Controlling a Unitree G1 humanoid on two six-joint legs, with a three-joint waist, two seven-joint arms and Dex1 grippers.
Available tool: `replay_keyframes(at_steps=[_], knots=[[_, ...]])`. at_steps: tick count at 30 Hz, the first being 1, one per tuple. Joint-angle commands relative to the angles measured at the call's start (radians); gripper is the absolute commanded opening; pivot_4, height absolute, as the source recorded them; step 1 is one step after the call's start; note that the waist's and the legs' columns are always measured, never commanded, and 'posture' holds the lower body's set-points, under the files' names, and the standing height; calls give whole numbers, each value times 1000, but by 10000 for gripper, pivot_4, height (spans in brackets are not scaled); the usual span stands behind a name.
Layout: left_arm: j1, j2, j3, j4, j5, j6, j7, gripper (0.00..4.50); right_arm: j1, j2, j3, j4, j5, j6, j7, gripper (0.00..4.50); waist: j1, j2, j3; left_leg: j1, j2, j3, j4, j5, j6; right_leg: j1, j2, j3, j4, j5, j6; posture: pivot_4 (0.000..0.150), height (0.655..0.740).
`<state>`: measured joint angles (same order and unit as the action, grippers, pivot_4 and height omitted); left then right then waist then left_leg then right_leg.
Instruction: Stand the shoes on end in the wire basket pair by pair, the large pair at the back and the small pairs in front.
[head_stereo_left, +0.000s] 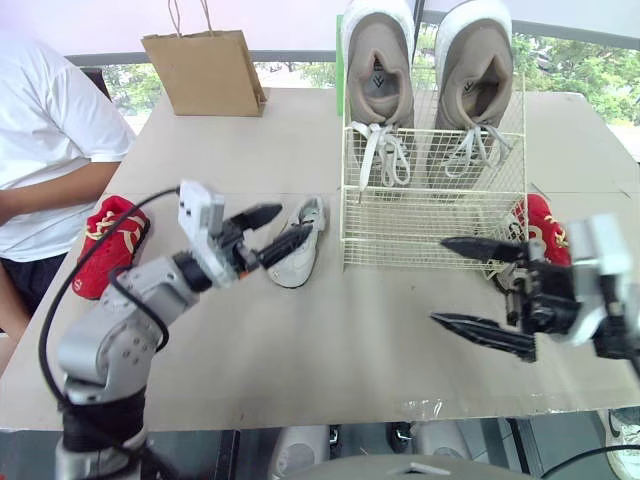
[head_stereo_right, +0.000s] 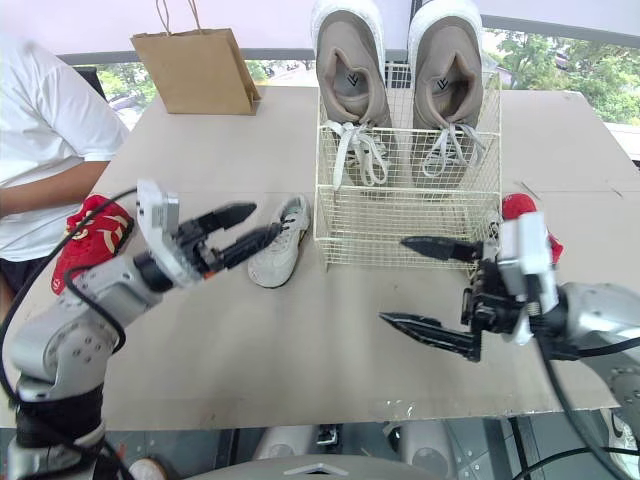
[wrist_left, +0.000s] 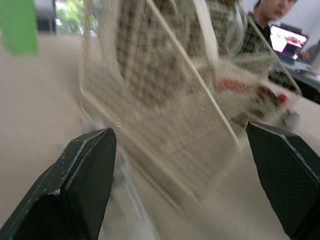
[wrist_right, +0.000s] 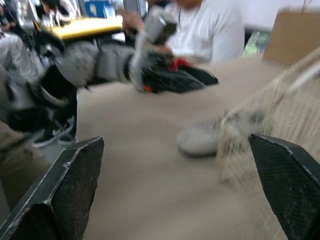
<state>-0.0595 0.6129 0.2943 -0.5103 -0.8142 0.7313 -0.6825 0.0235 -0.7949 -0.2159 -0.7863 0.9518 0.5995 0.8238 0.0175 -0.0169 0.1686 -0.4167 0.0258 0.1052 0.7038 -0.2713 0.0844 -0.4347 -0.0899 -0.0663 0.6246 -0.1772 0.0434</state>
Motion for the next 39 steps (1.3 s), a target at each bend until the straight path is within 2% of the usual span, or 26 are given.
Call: replay_keyframes(at_steps=[1, 8, 16, 26, 29, 32, 36, 39], knots=[[82, 25, 43, -56, -5, -25, -18, 44294, 36, 28, 40, -15, -102, -74, -2, 45000, -2, 0, 0, 0, 0, 0, 0, 0, 0, 0, 0, 0, 0, 0, 0, 1500, 7400], [229, 21, 102, -59, 35, -85, -7, 44294, 112, 65, 77, -31, -193, -121, -24, 45000, -3, 2, 1, 0, 1, 0, -3, 0, 0, -2, -1, 0, 0, 0, 0, 1500, 7400], [360, 18, 140, -98, 37, -131, -22, 44294, 123, 82, 98, -30, -201, -130, -22, 45000, -3, 5, 3, -2, 1, 0, -4, 0, 0, -5, -3, -1, -1, -1, 0, 1500, 7400], [370, 36, 165, -119, 3, -111, -2, 44294, 154, 103, 70, -31, -160, -121, -34, 45000, -2, 5, 3, -14, 0, 0, -4, 0, -1, -14, -4, -5, -1, 0, -1, 1500, 7400], [366, 75, 104, -168, -14, -121, -90, 44294, 249, 91, -37, -29, -115, -108, -35, 45000, 1, 5, 3, -14, 0, -1, -4, 0, -1, -14, -4, -6, -2, 0, -1, 1500, 7400], [346, 127, 39, -231, -55, -122, -194, 44294, 430, 94, -209, -30, -127, -118, -20, 45000, 8, 5, 3, -14, -1, 0, -4, 0, -1, -14, -4, -6, -2, 0, -1, 1500, 7400], [247, 194, -38, -251, -112, -91, -275, 44294, 623, 160, -432, -59, -114, -101, -116, 45000, 12, 9, 1, -14, 0, -1, -4, 0, -1, -14, -4, -6, -3, 0, 0, 1500, 7400], [148, 225, -88, -209, -127, -83, -323, 44294, 689, 197, -488, -97, -139, -94, -189, 45000, 7, 14, -2, -13, 0, 0, -4, 0, -1, -14, -3, -5, -2, 0, 0, 1500, 7400]])
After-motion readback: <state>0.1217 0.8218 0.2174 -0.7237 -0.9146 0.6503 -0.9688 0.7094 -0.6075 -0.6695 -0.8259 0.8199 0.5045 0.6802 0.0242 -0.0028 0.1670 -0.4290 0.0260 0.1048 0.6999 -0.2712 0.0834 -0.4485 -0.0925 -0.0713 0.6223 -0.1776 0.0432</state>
